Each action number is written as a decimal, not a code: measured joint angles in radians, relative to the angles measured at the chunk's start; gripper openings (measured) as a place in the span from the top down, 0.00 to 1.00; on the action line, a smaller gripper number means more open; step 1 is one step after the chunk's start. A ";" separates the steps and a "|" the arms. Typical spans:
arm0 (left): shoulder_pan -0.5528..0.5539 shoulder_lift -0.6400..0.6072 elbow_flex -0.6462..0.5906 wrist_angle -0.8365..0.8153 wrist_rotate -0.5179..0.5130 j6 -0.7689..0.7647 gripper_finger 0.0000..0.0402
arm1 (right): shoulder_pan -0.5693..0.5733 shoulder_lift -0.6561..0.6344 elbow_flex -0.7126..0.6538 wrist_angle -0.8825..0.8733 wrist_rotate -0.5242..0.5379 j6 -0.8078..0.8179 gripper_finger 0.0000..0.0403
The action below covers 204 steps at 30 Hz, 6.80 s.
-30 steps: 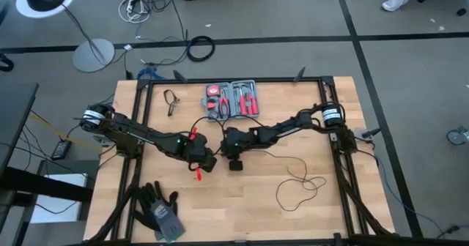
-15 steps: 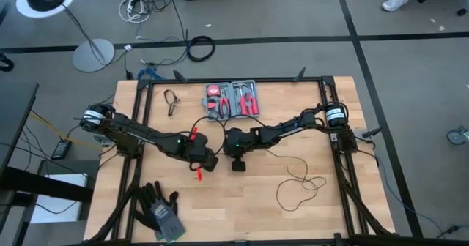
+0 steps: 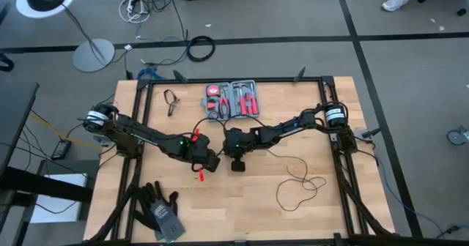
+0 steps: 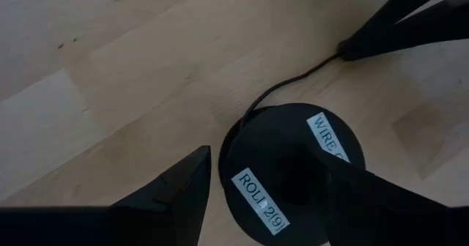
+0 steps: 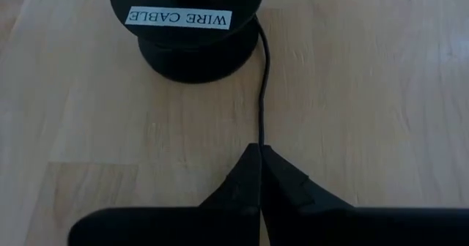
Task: Coil cords
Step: Uncoil the black wire from the black spool
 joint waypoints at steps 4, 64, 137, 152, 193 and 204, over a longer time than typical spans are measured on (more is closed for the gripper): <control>0.000 0.001 0.000 0.002 -0.004 0.000 0.45 | 0.003 -0.001 0.000 -0.010 0.000 0.007 1.00; -0.028 0.000 -0.003 -0.064 0.034 0.009 0.45 | -0.012 -0.106 -0.116 0.151 0.049 -0.204 0.65; -0.026 -0.062 -0.003 -0.096 0.011 0.010 0.45 | 0.024 -0.080 -0.073 0.168 0.115 -0.152 0.58; -0.016 -0.061 -0.003 -0.098 -0.004 0.010 0.45 | -0.030 -0.003 -0.068 0.171 0.073 -0.178 0.97; -0.017 0.010 -0.003 -0.080 0.051 -0.005 0.45 | 0.286 -0.375 -0.089 -1.271 -0.056 0.294 1.00; -0.027 0.005 -0.004 -0.079 0.055 -0.005 0.45 | 0.307 -0.375 -0.097 -0.756 0.219 0.235 0.86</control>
